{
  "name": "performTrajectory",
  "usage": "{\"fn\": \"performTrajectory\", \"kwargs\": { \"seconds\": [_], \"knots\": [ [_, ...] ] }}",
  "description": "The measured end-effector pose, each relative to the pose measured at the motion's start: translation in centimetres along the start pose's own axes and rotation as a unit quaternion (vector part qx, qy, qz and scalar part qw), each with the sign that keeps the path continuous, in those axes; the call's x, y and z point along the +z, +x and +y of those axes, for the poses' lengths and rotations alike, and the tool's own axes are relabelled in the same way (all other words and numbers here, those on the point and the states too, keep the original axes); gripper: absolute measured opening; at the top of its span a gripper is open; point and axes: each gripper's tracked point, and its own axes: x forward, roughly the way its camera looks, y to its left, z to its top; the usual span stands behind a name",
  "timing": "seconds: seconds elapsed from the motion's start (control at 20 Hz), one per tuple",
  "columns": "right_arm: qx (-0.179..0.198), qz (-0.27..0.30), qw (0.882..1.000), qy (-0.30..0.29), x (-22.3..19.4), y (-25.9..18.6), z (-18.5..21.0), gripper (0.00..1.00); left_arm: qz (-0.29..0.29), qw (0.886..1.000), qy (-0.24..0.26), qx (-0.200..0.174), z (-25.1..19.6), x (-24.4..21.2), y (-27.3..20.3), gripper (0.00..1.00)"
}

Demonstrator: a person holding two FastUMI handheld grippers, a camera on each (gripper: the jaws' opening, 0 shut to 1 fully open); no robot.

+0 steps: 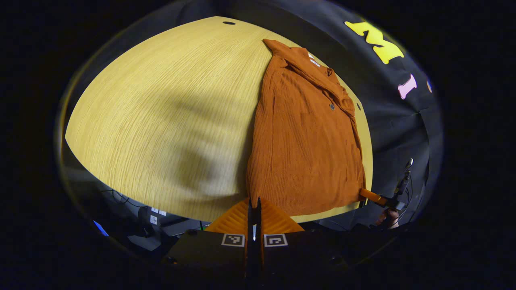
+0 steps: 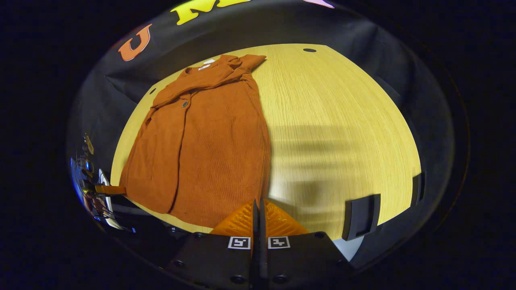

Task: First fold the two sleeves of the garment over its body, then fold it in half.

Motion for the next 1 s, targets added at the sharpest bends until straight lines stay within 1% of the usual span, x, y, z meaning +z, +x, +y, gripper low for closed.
{"fn": "performTrajectory", "kwargs": {
  "seconds": [0.1,0.2,0.35,0.5,0.65,0.9,1.0],
  "knots": [
    [0.012,0.0,1.0,0.012,1.7,-0.8,0.4,0.01,0.008,1.0,0.008,-0.012,-0.6,-1.1,-1.2,0.04],
    [0.03,-0.016,0.999,0.025,4.0,-1.9,1.2,0.01,0.008,1.0,0.012,-0.027,-2.0,-2.6,-3.1,0.04],
    [0.052,-0.054,0.997,0.032,7.1,-4.7,2.3,0.01,-0.025,0.998,0.016,-0.052,-3.8,-1.4,-5.4,0.03],
    [0.067,-0.1,0.993,0.019,10.9,-7.4,3.7,0.01,-0.074,0.994,0.031,-0.074,-6.6,2.4,-7.8,0.04],
    [0.091,-0.143,0.985,0.009,16.2,-9.0,5.4,0.01,-0.122,0.987,0.052,-0.093,-9.2,6.4,-8.9,0.03],
    [0.127,-0.19,0.973,-0.007,27.6,-10.2,8.0,0.01,-0.165,0.978,0.044,-0.12,-13.8,15.1,-10.6,0.04],
    [0.136,-0.203,0.97,-0.011,32.0,-10.2,8.7,0.01,-0.182,0.975,0.04,-0.121,-14.9,19.3,-11.7,0.03]
  ]
}}
